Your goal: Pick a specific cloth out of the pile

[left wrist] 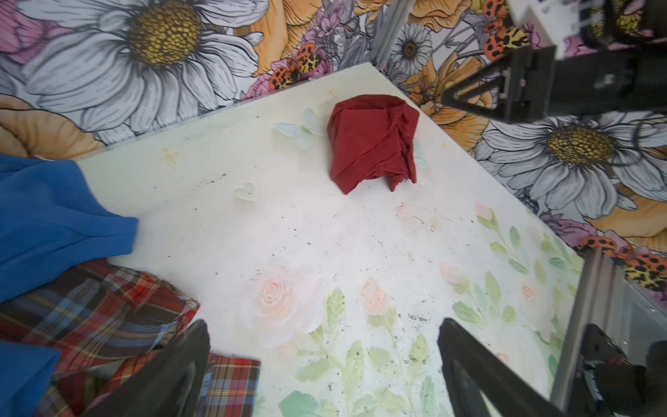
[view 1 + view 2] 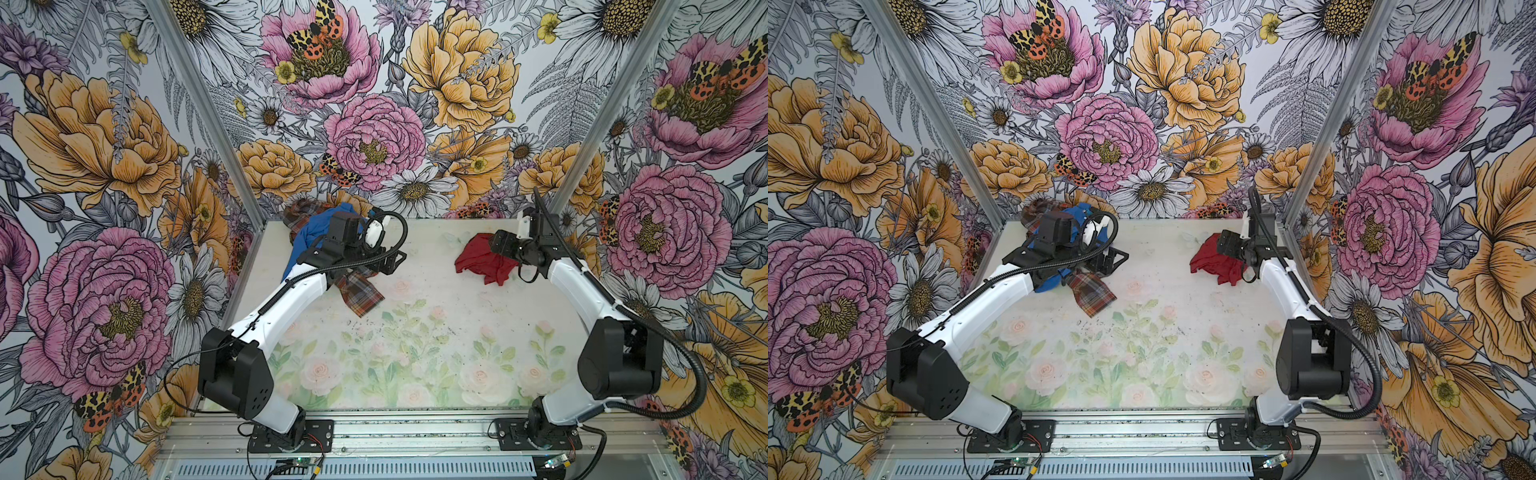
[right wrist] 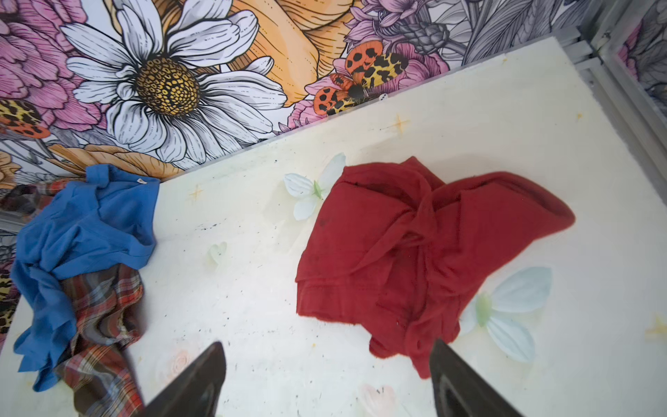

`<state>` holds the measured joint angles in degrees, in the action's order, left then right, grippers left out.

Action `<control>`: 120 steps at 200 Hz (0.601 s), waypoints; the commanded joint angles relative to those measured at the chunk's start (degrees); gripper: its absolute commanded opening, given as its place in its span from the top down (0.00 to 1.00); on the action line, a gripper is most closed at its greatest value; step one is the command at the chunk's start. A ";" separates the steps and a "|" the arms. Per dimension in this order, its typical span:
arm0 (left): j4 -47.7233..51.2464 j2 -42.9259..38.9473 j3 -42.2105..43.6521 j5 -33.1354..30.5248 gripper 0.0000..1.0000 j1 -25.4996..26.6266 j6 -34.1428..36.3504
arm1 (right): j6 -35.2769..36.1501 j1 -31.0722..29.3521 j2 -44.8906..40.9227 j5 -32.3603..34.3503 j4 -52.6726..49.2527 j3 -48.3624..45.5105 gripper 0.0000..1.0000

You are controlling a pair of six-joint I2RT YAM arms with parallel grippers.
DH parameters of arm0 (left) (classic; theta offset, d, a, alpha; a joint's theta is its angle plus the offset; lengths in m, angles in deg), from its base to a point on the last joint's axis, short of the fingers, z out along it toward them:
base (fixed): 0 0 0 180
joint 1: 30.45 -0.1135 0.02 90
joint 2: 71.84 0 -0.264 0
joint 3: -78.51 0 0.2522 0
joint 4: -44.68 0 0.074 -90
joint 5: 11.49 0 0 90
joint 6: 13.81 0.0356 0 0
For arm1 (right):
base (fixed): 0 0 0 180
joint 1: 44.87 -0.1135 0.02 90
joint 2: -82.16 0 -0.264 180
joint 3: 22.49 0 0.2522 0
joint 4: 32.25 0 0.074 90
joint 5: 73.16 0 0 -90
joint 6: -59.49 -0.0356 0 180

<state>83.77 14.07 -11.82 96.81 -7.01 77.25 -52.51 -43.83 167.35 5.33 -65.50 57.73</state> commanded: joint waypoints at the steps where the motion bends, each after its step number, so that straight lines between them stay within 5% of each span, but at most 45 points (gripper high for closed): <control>1: -4.09 -3.19 4.02 -15.73 0.01 -3.76 -0.02 | 1.87 -0.48 -10.90 3.91 14.65 -13.22 0.07; 59: -16.35 -6.66 15.79 -47.33 0.01 -6.50 -0.12 | 10.90 -0.68 -40.71 30.90 44.44 -48.75 0.00; 93: -37.27 -16.71 37.27 -47.89 0.01 -9.89 -8.32 | 11.47 -0.40 -41.02 30.51 44.62 -52.61 0.01; 120: -59.91 -21.06 56.25 -58.14 0.01 -9.33 -2.36 | 10.82 -0.33 -34.62 26.73 48.42 -54.20 0.01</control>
<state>48.49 -4.57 32.74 49.60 -16.54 73.19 -42.37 -44.42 128.53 32.87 -23.79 4.95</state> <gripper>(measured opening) 0.988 0.995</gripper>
